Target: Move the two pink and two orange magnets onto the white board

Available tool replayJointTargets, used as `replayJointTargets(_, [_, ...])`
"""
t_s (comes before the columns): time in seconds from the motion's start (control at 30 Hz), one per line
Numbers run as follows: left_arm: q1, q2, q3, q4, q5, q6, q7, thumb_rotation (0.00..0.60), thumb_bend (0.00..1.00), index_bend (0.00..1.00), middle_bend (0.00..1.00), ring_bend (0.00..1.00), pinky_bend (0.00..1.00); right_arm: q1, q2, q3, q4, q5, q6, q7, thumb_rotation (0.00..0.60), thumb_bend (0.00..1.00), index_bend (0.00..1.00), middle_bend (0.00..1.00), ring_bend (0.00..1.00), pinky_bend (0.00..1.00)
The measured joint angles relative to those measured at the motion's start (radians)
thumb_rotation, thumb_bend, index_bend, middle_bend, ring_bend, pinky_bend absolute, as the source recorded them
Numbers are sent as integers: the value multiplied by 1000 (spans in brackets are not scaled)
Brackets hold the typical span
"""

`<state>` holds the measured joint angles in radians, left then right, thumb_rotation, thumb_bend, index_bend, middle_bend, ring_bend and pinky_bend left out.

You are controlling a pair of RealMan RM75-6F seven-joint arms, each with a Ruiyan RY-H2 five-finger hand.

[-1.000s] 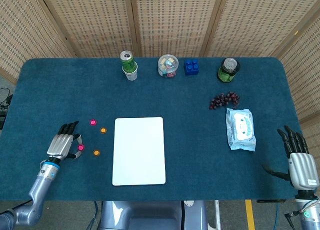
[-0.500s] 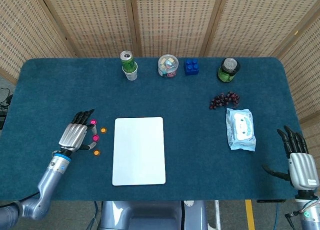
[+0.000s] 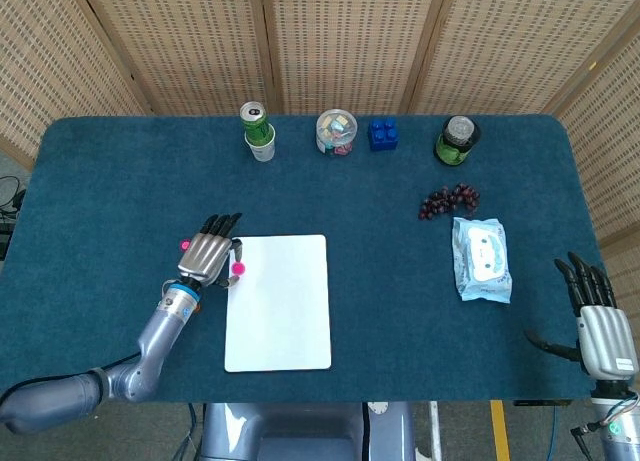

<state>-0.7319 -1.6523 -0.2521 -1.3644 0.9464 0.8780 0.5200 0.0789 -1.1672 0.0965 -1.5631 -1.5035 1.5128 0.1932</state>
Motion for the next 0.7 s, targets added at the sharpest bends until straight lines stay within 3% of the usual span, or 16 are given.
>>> replayJointTargets(0.4, [-91, -81, -16, 168, -93, -65, 7, 600, 232, 525, 0, 0, 0, 2, 5, 0, -4, 10, -15, 12, 600, 53, 0, 0, 0, 0])
replayJointTargets(0.5, [-98, -88, -19, 191, -100, -68, -16, 600, 225, 318, 0, 0, 0, 3, 7, -1, -5, 11, -19, 15, 600, 53, 0, 0, 0, 0])
replayJointTargets(0.57, [-99, -90, -21, 196, -100, -66, -28, 600, 217, 123, 0, 0, 0, 3, 8, -2, -5, 12, -21, 17, 600, 53, 0, 0, 0, 0])
replayJointTargets(0.7, [-95, -88, -21, 204, -86, -60, -68, 600, 213, 4, 0, 0, 0, 4, 11, -3, -7, 12, -25, 19, 600, 53, 0, 0, 0, 0])
